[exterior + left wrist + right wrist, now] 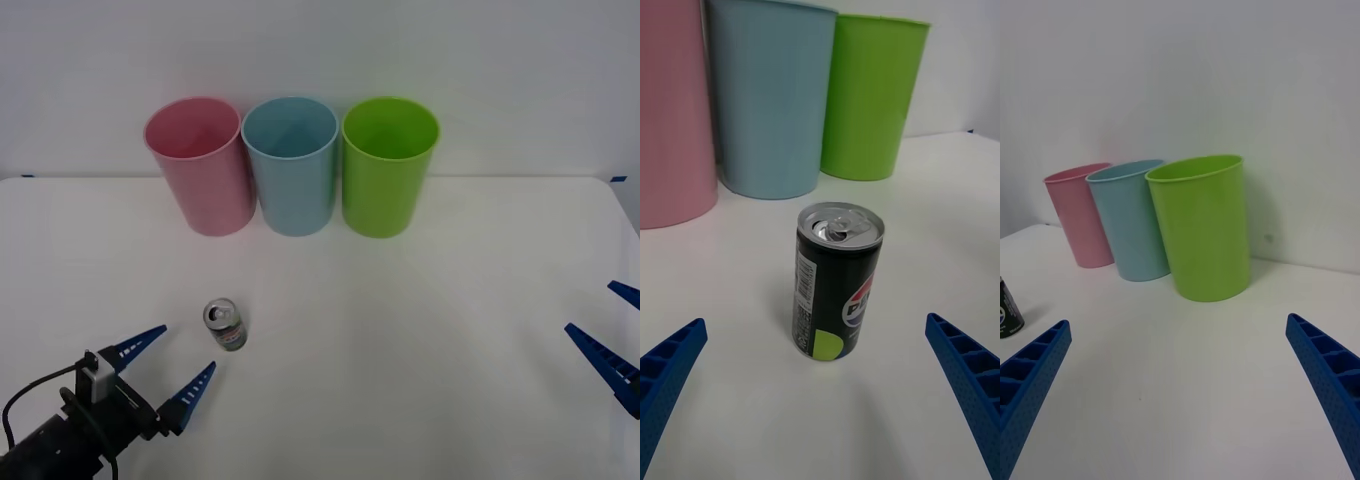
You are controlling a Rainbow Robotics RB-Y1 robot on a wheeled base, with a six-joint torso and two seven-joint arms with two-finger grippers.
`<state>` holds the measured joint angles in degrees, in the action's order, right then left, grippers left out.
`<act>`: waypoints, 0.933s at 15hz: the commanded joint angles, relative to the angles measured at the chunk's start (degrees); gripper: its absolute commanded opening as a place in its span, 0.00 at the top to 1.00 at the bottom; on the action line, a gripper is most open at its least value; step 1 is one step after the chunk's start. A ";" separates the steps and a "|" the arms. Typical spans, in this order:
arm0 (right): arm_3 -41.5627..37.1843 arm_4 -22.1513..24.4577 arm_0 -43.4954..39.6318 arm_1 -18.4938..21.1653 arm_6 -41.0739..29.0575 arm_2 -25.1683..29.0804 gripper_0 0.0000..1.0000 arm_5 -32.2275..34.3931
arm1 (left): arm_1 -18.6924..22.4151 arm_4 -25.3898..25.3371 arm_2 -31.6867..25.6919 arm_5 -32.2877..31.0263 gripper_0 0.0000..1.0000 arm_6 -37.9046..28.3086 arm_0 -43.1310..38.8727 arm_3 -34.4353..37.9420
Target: Grasp the object on the table and drop it into the matching bin: aluminum can to the light blue bin, PET bottle to the pink bin.
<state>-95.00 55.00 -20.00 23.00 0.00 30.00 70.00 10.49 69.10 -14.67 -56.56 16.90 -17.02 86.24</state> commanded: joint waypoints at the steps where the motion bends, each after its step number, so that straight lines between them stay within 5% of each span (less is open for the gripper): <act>1: 0.00 0.00 0.00 0.00 0.00 0.00 0.00 0.00 | -0.03 0.16 0.25 -0.13 0.00 0.50 3.31 -3.97; 14: 0.00 0.00 0.00 0.00 0.00 0.00 0.00 0.00 | -0.20 3.15 3.51 1.36 0.00 1.65 12.98 -12.50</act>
<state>-95.00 55.00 -20.00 23.00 0.00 30.00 70.00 10.28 72.13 -11.30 -55.22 18.30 -4.65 74.31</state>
